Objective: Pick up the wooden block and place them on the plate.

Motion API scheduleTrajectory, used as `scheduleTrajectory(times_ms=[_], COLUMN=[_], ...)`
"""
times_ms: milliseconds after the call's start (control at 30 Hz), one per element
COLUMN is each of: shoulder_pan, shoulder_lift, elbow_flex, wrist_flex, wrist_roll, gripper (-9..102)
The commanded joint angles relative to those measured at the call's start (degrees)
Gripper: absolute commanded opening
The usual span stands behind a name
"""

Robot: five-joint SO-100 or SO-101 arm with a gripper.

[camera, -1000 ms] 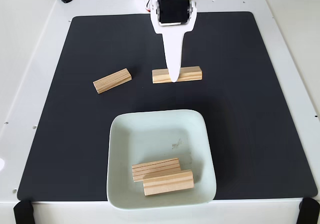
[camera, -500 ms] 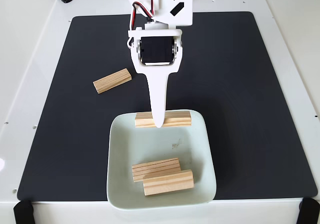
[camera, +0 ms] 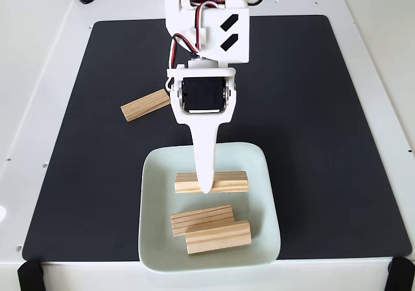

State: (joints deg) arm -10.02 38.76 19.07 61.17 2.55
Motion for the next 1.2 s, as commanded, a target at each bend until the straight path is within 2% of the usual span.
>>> scheduleTrajectory(times_ms=[0,633,900,1000,1167], shoulder_pan=[0.26,0.35,0.35,0.35,0.35], shoulder_lift=[0.44,0.0,0.0,0.18,0.53], elbow_flex=[-2.99,-2.37,-2.11,-2.11,-2.02], wrist_flex=[-0.62,-0.62,-0.62,-0.53,-0.09], wrist_roll=[-0.35,-0.35,-0.35,-0.35,-0.44], gripper=[0,1,25,29,29])
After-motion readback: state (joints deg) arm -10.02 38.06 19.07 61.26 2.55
